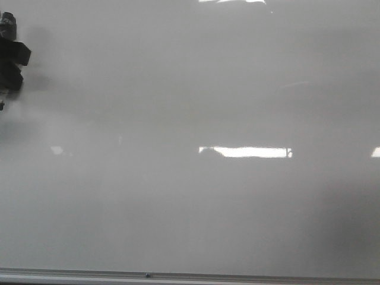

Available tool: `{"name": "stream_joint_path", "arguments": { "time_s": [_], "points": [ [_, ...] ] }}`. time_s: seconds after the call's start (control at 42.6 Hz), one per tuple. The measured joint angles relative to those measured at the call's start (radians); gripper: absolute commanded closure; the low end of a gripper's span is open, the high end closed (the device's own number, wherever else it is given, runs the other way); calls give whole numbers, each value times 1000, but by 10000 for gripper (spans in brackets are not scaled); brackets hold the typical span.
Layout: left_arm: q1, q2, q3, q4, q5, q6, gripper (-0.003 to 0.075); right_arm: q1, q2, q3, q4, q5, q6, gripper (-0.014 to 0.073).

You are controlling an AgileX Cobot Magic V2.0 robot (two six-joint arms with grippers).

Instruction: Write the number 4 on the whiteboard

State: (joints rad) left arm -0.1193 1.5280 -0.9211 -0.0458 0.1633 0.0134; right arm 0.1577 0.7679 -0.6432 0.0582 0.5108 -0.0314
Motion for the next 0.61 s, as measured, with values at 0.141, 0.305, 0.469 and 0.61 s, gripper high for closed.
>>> {"name": "stream_joint_path", "arguments": {
  "time_s": [0.141, 0.305, 0.469, 0.61],
  "points": [
    [0, 2, 0, 0, -5, 0, 622, 0, 0, 0, 0, 0, 0, -59],
    [0, 0, -3, 0, 8, 0, 684, 0, 0, 0, 0, 0, 0, -59],
    [-1, -50, -2, 0, 91, 0, 727, 0, 0, -9, 0, 9, 0, -59],
    [-1, -141, -2, 0, 193, 24, 733, 0, 11, -65, 3, 96, 0, -59]
  ]
}}
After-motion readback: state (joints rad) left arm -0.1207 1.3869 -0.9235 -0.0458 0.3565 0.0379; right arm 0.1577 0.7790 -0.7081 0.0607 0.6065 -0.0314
